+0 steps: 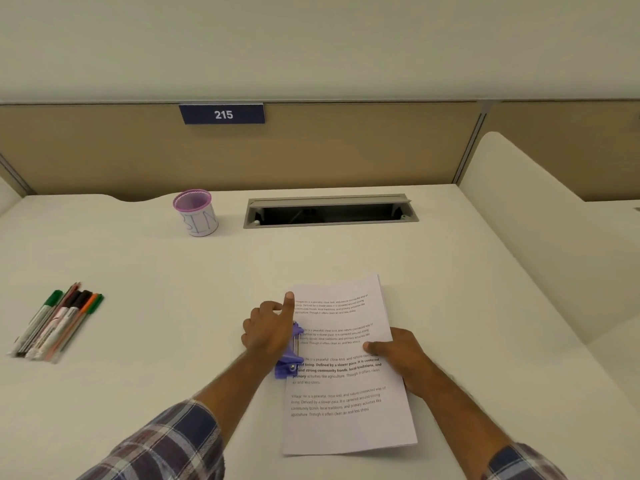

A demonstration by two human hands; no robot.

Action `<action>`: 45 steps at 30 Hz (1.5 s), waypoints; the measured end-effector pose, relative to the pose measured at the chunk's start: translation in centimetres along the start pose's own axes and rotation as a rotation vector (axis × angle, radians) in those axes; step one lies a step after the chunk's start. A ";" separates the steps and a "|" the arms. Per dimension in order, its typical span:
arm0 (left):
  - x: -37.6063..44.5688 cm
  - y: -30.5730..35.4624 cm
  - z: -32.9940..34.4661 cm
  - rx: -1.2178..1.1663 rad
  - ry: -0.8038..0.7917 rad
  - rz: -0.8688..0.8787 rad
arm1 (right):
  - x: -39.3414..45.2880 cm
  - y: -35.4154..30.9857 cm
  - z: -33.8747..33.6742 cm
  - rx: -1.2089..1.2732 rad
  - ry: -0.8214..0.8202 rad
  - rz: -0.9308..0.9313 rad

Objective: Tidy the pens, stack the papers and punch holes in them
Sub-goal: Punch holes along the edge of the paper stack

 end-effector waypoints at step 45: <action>-0.4 -1.4 -7.8 -0.426 -0.193 -0.116 | 0.1 0.0 0.1 0.014 0.006 -0.001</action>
Point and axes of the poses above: each hand's wrist, its own x-axis towards the middle knuckle, its own z-axis out of the palm, y = z × x, the point moved 1 cm from there along x, towards the middle knuckle, and after that the axes turned 9 degrees about -x, right-handed, at the moved point
